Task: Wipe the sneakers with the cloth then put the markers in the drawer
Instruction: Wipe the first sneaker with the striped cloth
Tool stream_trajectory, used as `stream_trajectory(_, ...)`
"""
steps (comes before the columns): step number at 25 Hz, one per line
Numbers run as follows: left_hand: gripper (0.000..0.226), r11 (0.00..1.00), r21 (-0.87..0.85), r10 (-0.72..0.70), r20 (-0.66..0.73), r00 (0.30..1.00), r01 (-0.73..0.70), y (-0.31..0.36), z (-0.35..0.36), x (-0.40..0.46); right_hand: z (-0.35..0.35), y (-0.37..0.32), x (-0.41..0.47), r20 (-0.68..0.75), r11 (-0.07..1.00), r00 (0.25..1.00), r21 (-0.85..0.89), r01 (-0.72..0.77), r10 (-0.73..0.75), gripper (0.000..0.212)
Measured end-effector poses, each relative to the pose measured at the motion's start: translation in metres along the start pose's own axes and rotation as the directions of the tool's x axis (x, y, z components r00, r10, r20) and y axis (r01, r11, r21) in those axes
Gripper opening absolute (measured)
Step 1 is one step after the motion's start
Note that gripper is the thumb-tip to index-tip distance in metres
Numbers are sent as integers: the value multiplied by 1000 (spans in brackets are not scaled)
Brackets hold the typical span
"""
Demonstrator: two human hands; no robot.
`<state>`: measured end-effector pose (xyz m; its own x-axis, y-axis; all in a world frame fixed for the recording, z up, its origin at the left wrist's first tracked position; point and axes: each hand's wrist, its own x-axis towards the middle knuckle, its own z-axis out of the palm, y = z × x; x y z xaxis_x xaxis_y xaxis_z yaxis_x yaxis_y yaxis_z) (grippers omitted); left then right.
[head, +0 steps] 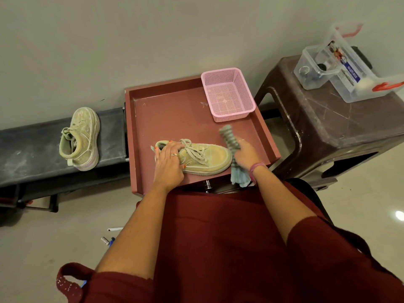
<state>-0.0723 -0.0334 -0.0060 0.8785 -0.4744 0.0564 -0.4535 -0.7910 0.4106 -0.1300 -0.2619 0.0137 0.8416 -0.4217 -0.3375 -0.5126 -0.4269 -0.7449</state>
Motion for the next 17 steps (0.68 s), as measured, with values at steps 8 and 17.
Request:
stream_trajectory(8,81,201,-750,-767,280,577,630,122,20,-42,7,11,18,225,1000,974,-9,4,-2,62)
stream_trajectory(17,102,-111,-810,-749,450,487,576,126,14,-28,7,-10,-40,360,831,927,482,-279,103,68)
